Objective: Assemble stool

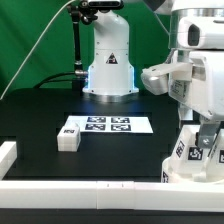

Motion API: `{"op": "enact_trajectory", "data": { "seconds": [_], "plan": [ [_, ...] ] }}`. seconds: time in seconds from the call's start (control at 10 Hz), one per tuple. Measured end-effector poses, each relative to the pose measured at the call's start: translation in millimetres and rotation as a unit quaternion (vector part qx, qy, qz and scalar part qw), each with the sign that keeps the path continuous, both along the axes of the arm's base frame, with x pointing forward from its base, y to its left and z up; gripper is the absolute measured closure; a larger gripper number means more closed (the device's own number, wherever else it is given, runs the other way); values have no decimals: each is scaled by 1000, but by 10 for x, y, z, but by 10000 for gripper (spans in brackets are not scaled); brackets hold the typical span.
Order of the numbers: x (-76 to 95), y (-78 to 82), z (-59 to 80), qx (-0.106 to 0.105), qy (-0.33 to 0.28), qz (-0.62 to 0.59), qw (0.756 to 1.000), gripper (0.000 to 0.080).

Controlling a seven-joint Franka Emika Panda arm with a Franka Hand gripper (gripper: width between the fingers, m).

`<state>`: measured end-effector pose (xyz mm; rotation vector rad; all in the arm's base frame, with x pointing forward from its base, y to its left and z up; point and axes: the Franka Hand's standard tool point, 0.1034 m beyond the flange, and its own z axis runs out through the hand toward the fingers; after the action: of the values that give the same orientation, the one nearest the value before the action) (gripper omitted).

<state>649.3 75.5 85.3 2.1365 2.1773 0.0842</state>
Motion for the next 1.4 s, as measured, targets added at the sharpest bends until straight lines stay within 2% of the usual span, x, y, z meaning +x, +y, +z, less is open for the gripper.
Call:
{"op": "enact_trajectory", "data": {
  "seconds": [0.2,0.3,0.4,0.7,0.8,1.1,1.4],
  "plan": [
    [-6,-20,-21,0,2,-2,1000,403],
    [-9,-22,-23,0,2,-3,1000,403],
    [-10,-24,-26,0,2,-3,1000,458],
    [-12,-30,-30,4,3,-35,999,458],
    [-21,-44,-34,14,6,-99,995,458],
    [-58,-53,-42,39,27,-272,961,458],
    [-58,-47,-45,46,26,-358,932,458]
  ]
}}
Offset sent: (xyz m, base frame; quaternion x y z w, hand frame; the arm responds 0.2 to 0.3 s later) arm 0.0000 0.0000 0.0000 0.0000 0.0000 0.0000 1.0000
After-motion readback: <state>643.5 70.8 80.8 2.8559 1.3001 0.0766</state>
